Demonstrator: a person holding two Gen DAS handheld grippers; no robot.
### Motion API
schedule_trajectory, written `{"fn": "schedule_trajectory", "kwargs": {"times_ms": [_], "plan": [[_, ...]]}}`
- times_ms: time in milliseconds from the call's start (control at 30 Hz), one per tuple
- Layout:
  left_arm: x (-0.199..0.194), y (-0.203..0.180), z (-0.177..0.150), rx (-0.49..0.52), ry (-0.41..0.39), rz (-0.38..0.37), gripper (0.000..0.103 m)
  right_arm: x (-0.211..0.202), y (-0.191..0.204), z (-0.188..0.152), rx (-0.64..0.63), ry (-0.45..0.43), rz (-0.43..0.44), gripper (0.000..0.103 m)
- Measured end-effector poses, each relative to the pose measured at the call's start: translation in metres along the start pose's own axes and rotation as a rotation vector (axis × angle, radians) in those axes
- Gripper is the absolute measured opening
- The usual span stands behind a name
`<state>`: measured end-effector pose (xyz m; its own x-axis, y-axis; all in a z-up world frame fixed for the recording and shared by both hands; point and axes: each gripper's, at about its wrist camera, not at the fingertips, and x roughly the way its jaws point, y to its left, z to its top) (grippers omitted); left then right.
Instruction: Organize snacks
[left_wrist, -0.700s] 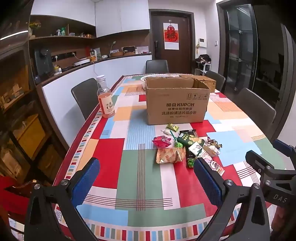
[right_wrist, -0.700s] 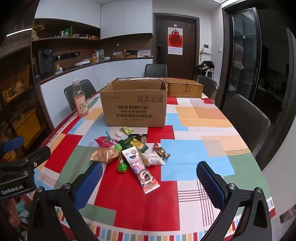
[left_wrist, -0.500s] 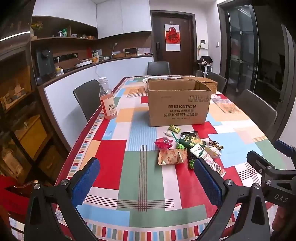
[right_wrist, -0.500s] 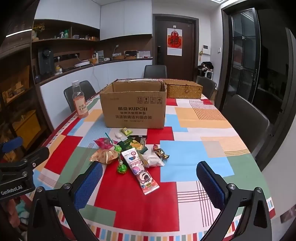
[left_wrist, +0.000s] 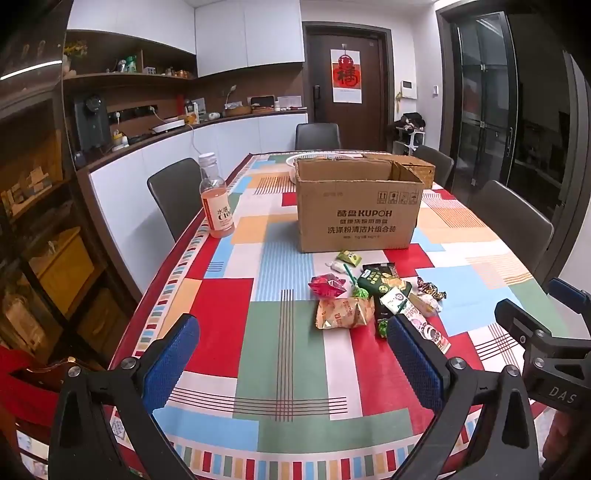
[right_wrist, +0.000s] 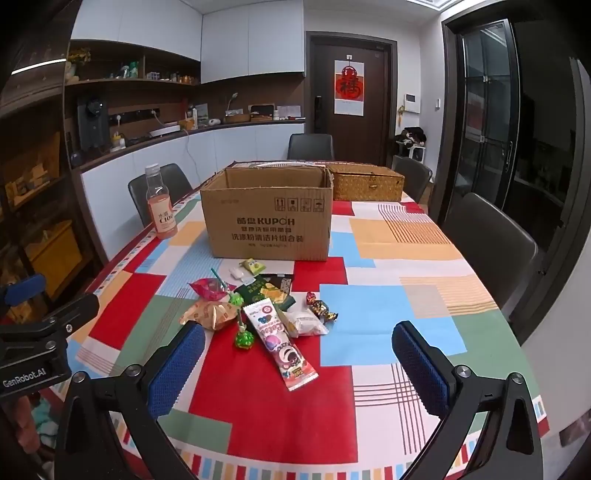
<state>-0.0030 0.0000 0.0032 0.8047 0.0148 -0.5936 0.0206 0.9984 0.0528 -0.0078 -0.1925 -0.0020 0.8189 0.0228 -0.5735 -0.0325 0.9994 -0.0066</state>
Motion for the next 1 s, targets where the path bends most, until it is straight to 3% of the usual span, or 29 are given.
{"fn": "schedule_trajectory", "kwargs": {"times_ms": [1000], "plan": [[0.0012, 0.0015, -0.0003, -0.004, 0.006, -0.001, 0.103, 0.0043, -0.0031, -0.0011, -0.002, 0.006, -0.004, 0.102]]}}
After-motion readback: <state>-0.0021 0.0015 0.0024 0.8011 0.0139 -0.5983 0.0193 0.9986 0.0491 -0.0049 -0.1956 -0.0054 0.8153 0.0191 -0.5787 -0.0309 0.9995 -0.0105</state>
